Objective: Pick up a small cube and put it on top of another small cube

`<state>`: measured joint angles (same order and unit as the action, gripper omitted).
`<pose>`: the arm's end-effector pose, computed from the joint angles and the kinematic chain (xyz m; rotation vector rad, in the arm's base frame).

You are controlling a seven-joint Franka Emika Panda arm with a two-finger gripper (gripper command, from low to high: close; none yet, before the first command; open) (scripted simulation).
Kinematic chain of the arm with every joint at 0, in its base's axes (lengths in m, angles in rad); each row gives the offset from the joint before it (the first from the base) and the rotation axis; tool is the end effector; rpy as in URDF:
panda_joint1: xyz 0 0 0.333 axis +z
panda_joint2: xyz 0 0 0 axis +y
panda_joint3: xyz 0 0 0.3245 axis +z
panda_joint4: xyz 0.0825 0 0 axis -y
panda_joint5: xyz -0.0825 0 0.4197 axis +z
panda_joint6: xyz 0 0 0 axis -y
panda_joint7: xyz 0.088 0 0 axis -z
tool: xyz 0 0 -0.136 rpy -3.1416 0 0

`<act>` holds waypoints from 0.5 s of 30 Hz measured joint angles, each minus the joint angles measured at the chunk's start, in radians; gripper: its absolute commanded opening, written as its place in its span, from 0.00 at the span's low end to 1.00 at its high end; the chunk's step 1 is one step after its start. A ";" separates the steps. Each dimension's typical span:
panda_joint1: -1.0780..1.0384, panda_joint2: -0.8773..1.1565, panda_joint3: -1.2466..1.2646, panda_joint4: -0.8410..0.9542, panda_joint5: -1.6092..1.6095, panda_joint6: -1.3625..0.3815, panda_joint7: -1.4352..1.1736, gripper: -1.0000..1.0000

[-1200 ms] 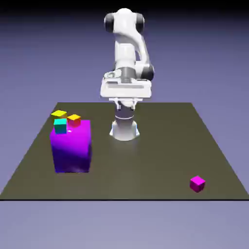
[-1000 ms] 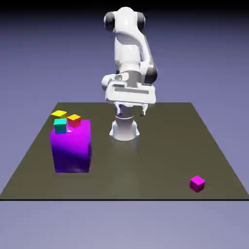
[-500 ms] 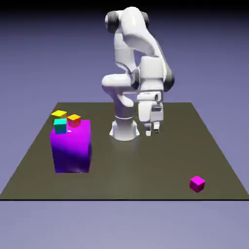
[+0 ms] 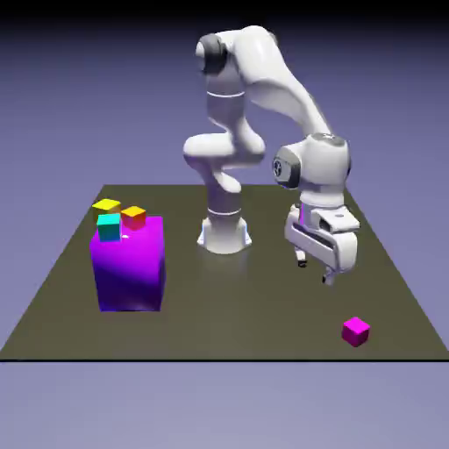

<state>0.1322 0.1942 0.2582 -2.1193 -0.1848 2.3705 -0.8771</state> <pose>0.5617 0.2243 0.2856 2.3379 1.9488 0.0668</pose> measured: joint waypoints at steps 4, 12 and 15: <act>0.013 0.082 0.028 0.074 -0.020 -0.072 -0.174 0.50; 0.039 0.246 0.083 0.223 -0.060 -0.215 -0.522 0.50; 0.049 0.308 0.104 0.278 -0.074 -0.269 -0.652 0.50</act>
<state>0.1808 0.5023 0.3622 -1.8408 -0.2593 2.1019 -1.5294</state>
